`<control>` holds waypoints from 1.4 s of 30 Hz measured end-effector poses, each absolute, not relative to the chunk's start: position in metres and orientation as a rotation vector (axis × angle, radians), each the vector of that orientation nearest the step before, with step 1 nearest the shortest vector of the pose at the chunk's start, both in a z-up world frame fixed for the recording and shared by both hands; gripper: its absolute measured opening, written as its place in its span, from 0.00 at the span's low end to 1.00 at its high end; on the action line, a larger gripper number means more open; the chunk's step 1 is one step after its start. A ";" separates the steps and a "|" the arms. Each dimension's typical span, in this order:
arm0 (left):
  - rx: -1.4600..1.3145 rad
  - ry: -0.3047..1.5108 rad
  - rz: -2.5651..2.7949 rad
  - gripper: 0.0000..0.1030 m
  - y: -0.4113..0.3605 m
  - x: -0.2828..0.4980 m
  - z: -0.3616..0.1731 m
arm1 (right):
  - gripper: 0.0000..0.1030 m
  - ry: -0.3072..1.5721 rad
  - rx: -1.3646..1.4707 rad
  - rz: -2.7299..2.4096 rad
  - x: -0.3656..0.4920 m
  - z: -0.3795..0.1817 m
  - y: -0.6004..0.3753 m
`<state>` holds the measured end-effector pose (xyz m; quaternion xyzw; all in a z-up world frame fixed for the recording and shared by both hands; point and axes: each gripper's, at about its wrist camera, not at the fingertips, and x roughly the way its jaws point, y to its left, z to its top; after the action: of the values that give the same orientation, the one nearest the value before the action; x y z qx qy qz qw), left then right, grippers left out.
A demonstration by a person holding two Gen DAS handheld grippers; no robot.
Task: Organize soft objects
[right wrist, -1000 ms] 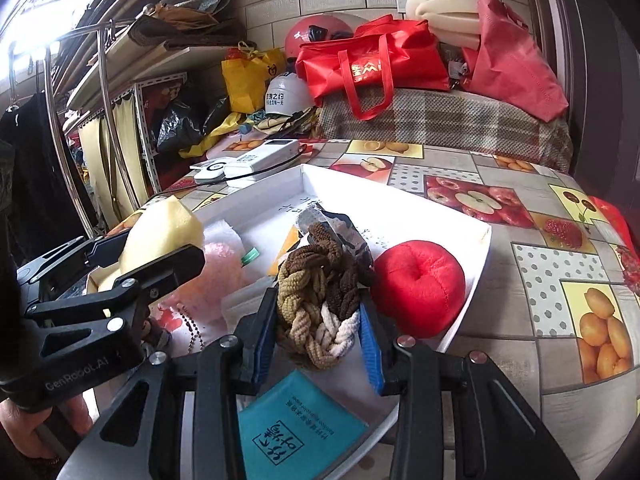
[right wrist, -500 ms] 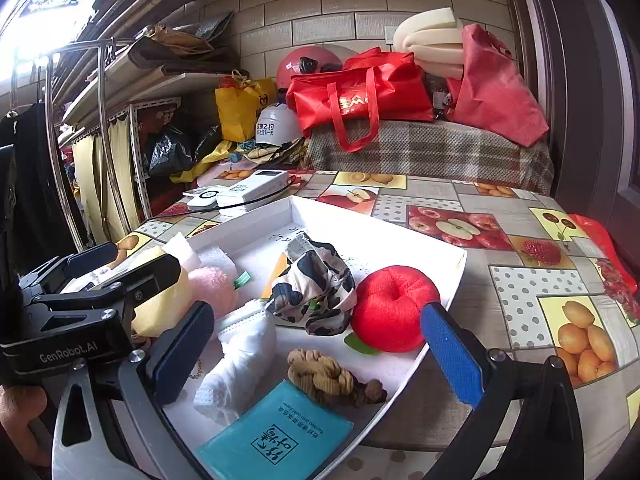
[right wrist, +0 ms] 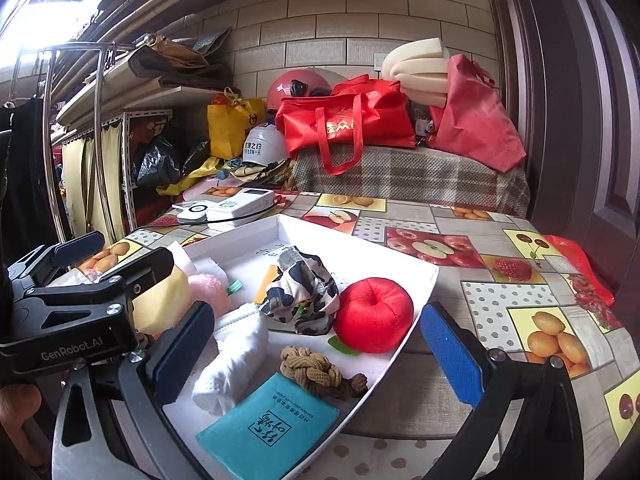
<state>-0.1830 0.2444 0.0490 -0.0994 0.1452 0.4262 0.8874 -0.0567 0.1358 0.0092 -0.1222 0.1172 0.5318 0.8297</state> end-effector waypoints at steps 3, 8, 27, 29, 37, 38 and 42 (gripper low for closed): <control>-0.201 0.302 0.887 1.00 0.240 -0.184 0.049 | 1.00 0.260 -0.251 1.120 -0.055 0.009 0.132; -0.191 0.301 0.887 1.00 0.231 -0.185 0.049 | 1.00 0.229 -0.215 1.121 -0.058 0.010 0.120; -0.086 0.324 0.804 1.00 0.156 -0.187 0.051 | 1.00 0.205 -0.169 1.105 -0.061 0.009 0.035; -0.077 0.318 0.809 1.00 0.150 -0.188 0.051 | 1.00 0.214 -0.165 1.079 -0.059 0.009 0.021; -0.056 0.283 0.768 1.00 0.116 -0.193 0.057 | 1.00 0.118 -0.001 0.854 -0.055 0.023 -0.055; -0.046 0.278 0.763 1.00 0.110 -0.192 0.058 | 1.00 0.124 0.010 0.841 -0.055 0.022 -0.062; 0.013 0.277 0.786 1.00 0.093 -0.187 0.060 | 1.00 0.196 0.000 0.831 -0.047 0.018 -0.069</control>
<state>-0.1866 0.0934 0.0601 0.0063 0.1348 0.3815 0.9145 -0.0467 -0.0690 0.0184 -0.0001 0.0952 0.4030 0.9102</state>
